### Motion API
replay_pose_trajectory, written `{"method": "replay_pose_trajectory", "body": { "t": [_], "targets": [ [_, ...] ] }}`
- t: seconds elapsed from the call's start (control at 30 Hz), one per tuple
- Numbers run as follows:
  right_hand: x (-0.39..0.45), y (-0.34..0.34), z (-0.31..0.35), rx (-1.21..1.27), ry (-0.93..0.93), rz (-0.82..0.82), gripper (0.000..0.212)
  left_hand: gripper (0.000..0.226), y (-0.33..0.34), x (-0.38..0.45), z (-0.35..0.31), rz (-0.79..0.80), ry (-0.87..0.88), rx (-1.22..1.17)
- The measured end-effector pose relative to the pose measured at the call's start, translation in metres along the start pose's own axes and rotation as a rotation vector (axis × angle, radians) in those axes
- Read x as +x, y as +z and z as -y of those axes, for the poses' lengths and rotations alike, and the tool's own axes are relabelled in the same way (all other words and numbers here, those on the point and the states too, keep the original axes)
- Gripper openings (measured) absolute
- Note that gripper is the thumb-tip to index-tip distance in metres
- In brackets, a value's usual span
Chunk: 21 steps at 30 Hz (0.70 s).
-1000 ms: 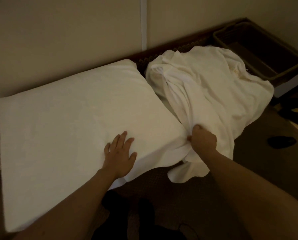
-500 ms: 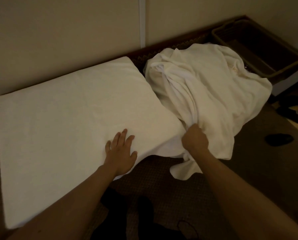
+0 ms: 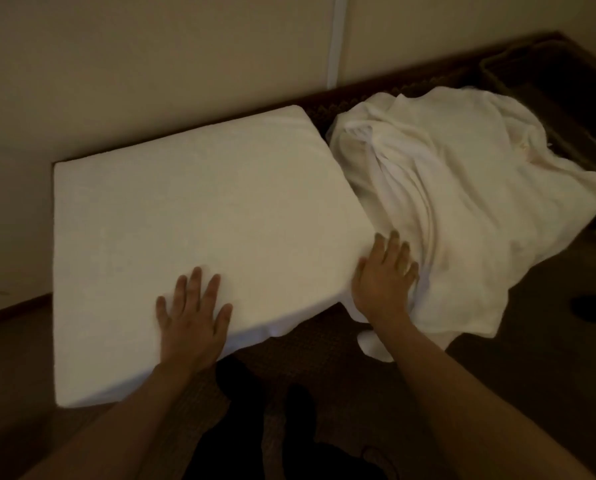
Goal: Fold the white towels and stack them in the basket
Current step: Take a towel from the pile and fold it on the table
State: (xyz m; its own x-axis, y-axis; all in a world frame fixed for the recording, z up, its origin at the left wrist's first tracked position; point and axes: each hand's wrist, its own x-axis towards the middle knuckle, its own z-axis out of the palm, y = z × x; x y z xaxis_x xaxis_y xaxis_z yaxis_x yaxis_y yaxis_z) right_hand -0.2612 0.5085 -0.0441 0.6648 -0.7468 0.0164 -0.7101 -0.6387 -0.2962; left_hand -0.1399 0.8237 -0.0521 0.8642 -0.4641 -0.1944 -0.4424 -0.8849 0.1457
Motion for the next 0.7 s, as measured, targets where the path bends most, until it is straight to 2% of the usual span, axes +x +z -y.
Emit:
{"method": "replay_pose_trajectory", "body": {
  "t": [0.03,0.1,0.13,0.2,0.33,0.47,0.53,0.6,0.7],
  "targets": [
    [-0.009,0.006,0.021,-0.031,-0.159,0.028,0.057,0.07,0.0,-0.004,0.011,0.004,-0.019,0.011],
    [-0.029,0.019,0.06,-0.054,-0.476,0.187,0.06,0.07,-0.001,-0.009,0.022,-0.002,-0.041,0.016],
    [-0.039,0.026,0.078,-0.076,-0.577,0.265,0.061,0.07,-0.002,-0.012,0.028,-0.004,-0.06,0.011],
    [-0.049,0.035,0.091,-0.114,-0.618,0.324,0.063,0.07,-0.003,-0.017,0.036,-0.006,-0.099,0.003],
    [-0.038,0.039,0.079,-0.188,-0.575,0.317,0.065,0.073,-0.007,-0.042,0.084,-0.044,-0.247,-0.013],
    [-0.026,0.034,0.078,-0.225,-0.351,0.341,0.071,0.082,-0.011,-0.063,0.131,-0.045,-0.457,-0.078],
    [-0.032,0.037,0.1,-0.207,-0.33,0.318,0.074,0.084,-0.016,-0.061,0.135,-0.035,-0.563,-0.133],
    [-0.047,0.042,0.13,-0.166,-0.48,0.314,0.074,0.082,-0.019,-0.049,0.122,-0.054,-0.614,-0.152],
    [-0.069,0.063,0.186,-0.163,-0.788,0.366,0.068,0.076,-0.02,-0.022,0.092,-0.093,-0.446,-0.131]
  ]
}}
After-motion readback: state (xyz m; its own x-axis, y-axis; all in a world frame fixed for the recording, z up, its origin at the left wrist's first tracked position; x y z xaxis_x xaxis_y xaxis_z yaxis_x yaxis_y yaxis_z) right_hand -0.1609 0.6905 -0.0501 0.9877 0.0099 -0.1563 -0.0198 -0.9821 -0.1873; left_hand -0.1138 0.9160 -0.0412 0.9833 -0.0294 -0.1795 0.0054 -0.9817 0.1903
